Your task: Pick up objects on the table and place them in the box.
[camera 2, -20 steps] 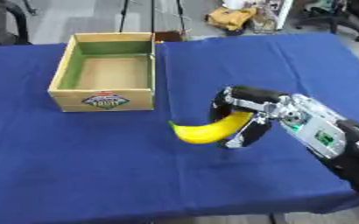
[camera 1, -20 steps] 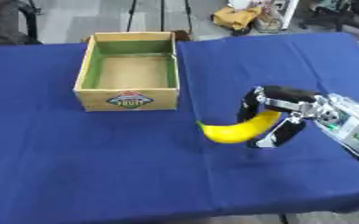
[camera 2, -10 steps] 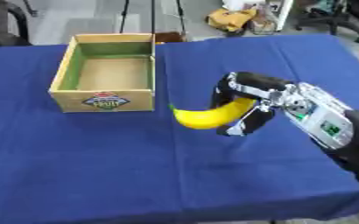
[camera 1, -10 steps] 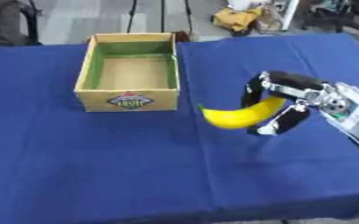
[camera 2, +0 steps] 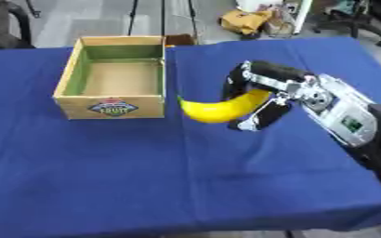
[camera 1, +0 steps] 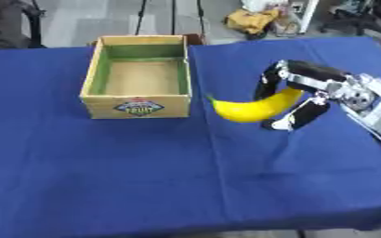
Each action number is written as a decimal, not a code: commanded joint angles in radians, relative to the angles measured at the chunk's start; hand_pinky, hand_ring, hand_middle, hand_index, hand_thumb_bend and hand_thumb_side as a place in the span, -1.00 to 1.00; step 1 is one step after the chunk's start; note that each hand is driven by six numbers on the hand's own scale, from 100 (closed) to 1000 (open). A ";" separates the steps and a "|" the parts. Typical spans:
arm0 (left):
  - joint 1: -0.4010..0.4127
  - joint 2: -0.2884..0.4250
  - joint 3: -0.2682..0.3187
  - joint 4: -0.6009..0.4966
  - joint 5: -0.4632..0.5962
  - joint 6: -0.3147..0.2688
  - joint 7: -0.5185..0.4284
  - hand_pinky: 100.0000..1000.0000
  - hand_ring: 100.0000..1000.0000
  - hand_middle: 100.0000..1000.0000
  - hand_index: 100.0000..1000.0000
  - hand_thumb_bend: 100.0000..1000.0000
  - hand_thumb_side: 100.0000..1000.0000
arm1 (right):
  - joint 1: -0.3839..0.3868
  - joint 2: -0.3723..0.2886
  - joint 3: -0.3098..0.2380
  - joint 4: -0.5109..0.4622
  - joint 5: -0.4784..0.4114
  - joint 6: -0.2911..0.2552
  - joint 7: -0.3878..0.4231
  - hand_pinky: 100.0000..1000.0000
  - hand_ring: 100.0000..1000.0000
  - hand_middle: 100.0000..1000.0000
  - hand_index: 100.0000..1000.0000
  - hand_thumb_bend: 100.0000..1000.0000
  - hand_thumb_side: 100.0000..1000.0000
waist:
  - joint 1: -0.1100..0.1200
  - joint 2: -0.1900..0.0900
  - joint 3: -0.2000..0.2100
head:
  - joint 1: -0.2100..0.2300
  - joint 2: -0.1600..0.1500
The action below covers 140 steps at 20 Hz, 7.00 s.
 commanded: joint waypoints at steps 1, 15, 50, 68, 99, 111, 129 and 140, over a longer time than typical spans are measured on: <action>-0.009 0.029 0.000 -0.011 0.004 -0.001 -0.004 0.53 0.63 0.60 0.78 1.00 0.36 | -0.032 -0.039 -0.020 -0.006 -0.010 -0.002 -0.007 0.06 -0.14 -0.14 0.16 -0.16 -1.00 | 0.003 -0.016 0.003 | -0.004 -0.006; -0.019 0.024 -0.012 -0.015 0.009 0.004 -0.015 0.53 0.63 0.60 0.78 1.00 0.36 | -0.142 -0.024 -0.018 0.051 -0.005 -0.013 -0.011 0.07 -0.14 -0.14 0.16 -0.16 -1.00 | 0.008 -0.014 0.034 | -0.015 -0.007; -0.088 -0.013 -0.060 -0.043 0.030 0.024 -0.062 0.53 0.63 0.60 0.78 1.00 0.36 | -0.261 0.033 -0.064 0.291 0.073 -0.041 -0.052 0.06 -0.15 -0.15 0.15 -0.16 -1.00 | 0.023 0.030 0.180 | -0.065 -0.058; -0.132 -0.051 -0.093 -0.054 0.041 0.037 -0.091 0.53 0.63 0.60 0.78 1.00 0.37 | -0.293 0.068 -0.093 0.416 0.108 -0.056 -0.084 0.06 -0.17 -0.16 0.15 -0.16 -1.00 | 0.034 0.061 0.259 | -0.118 -0.081; -0.193 -0.090 -0.177 -0.069 0.060 0.075 -0.169 0.54 0.64 0.61 0.78 1.00 0.39 | -0.353 0.132 -0.121 0.574 0.164 -0.076 -0.134 0.08 -0.17 -0.16 0.14 -0.17 -1.00 | 0.021 0.090 0.346 | -0.173 -0.111; -0.200 -0.090 -0.186 -0.070 0.061 0.079 -0.180 0.54 0.64 0.61 0.79 1.00 0.38 | -0.380 0.141 -0.120 0.582 0.163 -0.082 -0.129 0.08 -0.16 -0.16 0.15 -0.17 -1.00 | 0.009 0.082 0.358 | -0.178 -0.117; -0.222 -0.111 -0.201 -0.077 0.068 0.088 -0.196 0.54 0.64 0.62 0.79 1.00 0.39 | -0.383 0.160 -0.125 0.620 0.177 -0.088 -0.137 0.08 -0.17 -0.16 0.14 -0.17 -1.00 | 0.019 0.116 0.435 | -0.206 -0.135; -0.223 -0.121 -0.204 -0.079 0.069 0.089 -0.199 0.54 0.64 0.62 0.79 1.00 0.40 | -0.381 0.176 -0.131 0.656 0.195 -0.094 -0.155 0.09 -0.17 -0.15 0.15 -0.16 -1.00 | 0.018 0.133 0.474 | -0.232 -0.148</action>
